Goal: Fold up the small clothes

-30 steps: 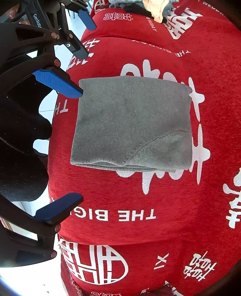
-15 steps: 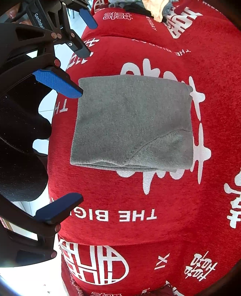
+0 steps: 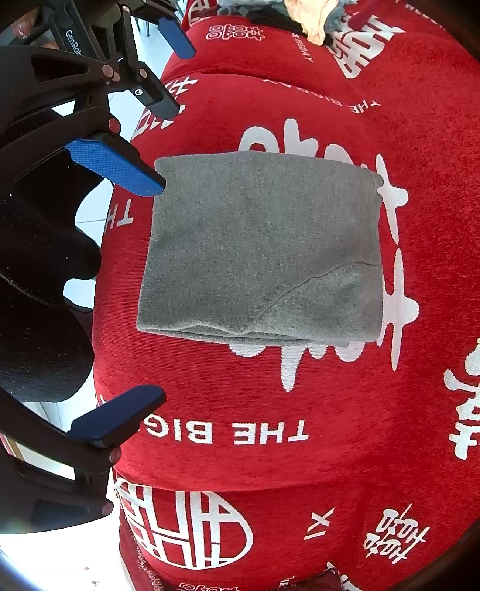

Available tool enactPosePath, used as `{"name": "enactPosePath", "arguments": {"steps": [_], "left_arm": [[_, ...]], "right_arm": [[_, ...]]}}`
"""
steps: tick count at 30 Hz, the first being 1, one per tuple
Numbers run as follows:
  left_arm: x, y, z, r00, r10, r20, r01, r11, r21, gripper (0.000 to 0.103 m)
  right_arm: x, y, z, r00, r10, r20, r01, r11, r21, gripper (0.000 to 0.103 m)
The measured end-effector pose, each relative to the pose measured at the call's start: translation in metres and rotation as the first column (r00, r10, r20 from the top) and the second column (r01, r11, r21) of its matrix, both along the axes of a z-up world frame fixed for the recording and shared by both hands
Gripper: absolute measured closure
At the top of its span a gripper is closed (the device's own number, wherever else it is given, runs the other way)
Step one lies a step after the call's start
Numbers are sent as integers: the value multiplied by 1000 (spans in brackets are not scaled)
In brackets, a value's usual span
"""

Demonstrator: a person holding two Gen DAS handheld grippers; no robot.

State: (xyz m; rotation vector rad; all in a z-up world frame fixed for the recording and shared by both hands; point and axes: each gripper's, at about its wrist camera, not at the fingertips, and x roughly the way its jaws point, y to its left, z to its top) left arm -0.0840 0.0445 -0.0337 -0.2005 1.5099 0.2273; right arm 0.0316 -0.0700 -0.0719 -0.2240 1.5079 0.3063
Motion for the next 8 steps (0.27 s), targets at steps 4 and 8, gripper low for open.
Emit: {"name": "enactPosePath", "arguments": {"steps": [4,8], "left_arm": [[0,-1,2,1000,-7,18,7,1000,-3,0],[-1,-3,5,998,-38,46,38,999,0,0]], "right_arm": [[1,0,0,1000,0,2,0,1000,-3,1],[1,-1,0,1000,-2,3,2,1000,-2,1]]}}
